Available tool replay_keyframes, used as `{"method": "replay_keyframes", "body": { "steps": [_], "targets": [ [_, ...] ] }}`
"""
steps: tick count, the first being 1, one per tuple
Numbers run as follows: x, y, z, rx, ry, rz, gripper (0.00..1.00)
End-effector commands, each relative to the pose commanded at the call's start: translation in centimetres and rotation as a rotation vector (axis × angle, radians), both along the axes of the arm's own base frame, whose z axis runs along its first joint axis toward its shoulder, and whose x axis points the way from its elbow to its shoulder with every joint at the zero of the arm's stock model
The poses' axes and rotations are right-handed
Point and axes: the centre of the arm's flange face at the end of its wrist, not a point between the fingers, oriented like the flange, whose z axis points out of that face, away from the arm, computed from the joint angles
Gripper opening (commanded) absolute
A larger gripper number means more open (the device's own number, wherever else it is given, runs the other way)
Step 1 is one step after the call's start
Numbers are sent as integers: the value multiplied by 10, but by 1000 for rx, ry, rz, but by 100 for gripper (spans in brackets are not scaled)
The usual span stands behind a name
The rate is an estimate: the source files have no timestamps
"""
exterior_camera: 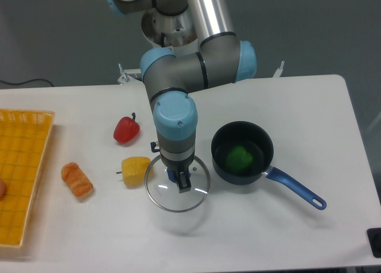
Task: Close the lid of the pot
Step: 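Lift the held glass lid and carry it toward the blue saucepan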
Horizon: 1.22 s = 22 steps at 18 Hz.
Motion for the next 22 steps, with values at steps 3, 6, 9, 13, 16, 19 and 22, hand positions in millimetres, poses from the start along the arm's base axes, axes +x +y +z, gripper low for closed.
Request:
{"method": "replay_keyframes", "body": {
  "steps": [3, 6, 9, 13, 16, 19, 22],
  "targets": [
    [0, -1, 0, -2, 0, 0, 53],
    [-3, -3, 1, -4, 0, 3, 53],
    [-5, -7, 6, -6, 2, -3, 53],
    [-14, -18, 11, -14, -1, -38, 53],
    [-18, -24, 16, -11, 4, -52, 53],
    [-24, -30, 21, -17, 20, -62, 53],
    [-27, -35, 28, -43, 55, -74, 53]
  ]
}}
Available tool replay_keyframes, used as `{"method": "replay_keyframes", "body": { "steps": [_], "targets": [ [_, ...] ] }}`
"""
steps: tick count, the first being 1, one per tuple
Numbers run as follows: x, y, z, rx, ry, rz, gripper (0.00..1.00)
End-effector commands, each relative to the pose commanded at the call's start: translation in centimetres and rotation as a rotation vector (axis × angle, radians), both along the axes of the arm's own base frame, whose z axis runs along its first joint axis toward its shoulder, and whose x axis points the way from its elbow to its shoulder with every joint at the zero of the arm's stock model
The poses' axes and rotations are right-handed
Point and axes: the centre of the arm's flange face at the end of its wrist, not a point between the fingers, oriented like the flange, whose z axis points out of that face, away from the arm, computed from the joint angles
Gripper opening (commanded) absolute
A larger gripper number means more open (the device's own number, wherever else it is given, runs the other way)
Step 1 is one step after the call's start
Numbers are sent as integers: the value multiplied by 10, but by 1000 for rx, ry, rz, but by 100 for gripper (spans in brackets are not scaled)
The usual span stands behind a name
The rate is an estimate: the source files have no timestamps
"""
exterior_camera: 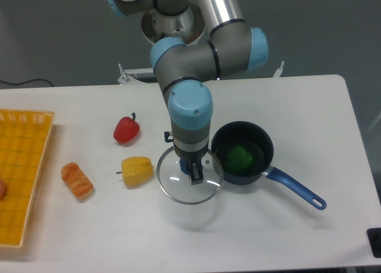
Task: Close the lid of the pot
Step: 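Lift the held glass lid and carry it toward the blue saucepan, then lower the glass lid onto the saucepan rim, centering it over the pot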
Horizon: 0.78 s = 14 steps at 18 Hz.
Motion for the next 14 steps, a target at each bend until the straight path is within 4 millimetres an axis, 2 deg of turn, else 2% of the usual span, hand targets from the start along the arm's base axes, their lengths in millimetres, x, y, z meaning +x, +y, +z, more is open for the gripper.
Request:
{"method": "replay_keyframes", "body": {
  "steps": [6, 9, 14],
  "targets": [
    [-5, -6, 0, -59, 54, -37, 53],
    [-4, -10, -8, -65, 50, -40, 53],
    [-10, -33, -18, -84, 26, -64, 53]
  ]
}}
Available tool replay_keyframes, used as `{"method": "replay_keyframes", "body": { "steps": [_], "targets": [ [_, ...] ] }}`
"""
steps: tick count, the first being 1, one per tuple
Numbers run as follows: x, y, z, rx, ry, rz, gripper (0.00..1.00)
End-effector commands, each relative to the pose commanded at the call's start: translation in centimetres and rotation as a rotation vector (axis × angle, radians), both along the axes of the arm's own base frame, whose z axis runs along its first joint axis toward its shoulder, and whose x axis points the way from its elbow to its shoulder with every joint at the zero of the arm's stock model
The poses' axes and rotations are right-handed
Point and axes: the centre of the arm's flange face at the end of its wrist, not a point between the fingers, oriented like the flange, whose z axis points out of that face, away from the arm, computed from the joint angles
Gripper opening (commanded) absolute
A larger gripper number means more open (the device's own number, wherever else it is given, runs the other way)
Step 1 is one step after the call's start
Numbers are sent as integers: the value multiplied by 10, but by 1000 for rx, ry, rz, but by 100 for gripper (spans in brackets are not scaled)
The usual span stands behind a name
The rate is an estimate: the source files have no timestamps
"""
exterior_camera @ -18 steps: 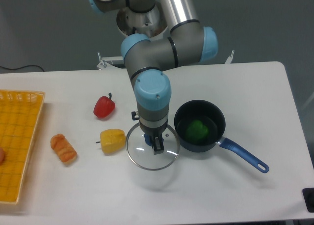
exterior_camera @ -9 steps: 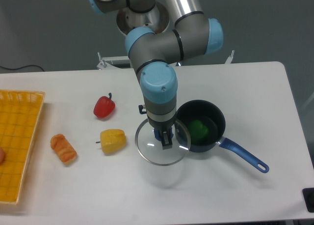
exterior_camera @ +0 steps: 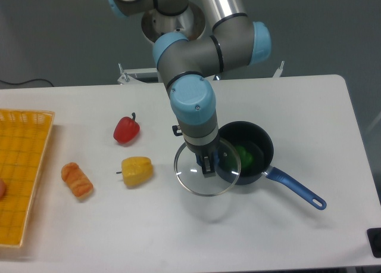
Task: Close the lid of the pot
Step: 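Lower the glass lid onto the saucepan rim, centering it over the pot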
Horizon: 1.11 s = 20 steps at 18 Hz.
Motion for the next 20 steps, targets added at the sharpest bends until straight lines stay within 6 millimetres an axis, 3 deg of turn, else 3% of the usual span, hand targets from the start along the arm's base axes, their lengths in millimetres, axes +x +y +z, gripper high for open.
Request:
{"method": "replay_keyframes", "body": {
  "steps": [11, 20],
  "targets": [
    [-23, -32, -10, 6, -8, -65, 53],
    [-40, -57, -7, 5, -21, -121, 54]
  ]
}}
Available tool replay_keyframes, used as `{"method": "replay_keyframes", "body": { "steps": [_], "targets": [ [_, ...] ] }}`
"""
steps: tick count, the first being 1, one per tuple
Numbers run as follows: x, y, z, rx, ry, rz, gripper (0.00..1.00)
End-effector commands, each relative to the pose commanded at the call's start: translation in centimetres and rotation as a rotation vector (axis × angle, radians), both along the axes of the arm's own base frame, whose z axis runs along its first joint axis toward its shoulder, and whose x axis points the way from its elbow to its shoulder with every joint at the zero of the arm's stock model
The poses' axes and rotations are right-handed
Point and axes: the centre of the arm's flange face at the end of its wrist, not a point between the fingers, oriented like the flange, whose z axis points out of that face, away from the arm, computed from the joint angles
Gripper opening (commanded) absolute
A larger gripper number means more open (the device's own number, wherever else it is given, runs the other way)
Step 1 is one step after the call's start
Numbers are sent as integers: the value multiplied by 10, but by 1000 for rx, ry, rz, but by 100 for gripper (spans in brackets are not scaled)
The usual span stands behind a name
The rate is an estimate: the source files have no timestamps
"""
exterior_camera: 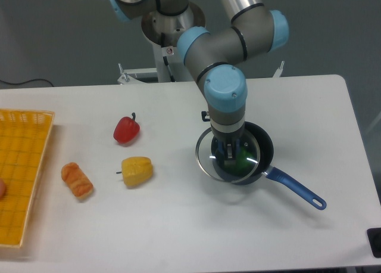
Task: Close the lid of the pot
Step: 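Lower the glass lid onto the saucepan rim, centering it over the pot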
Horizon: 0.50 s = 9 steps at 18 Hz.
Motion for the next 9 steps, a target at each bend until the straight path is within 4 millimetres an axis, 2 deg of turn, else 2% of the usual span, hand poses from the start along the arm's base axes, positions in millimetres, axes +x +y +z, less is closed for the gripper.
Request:
{"method": "replay_keyframes", "body": {
  "steps": [9],
  "targets": [
    [-5, -11, -3, -6, -8, -15, 53]
  ]
}}
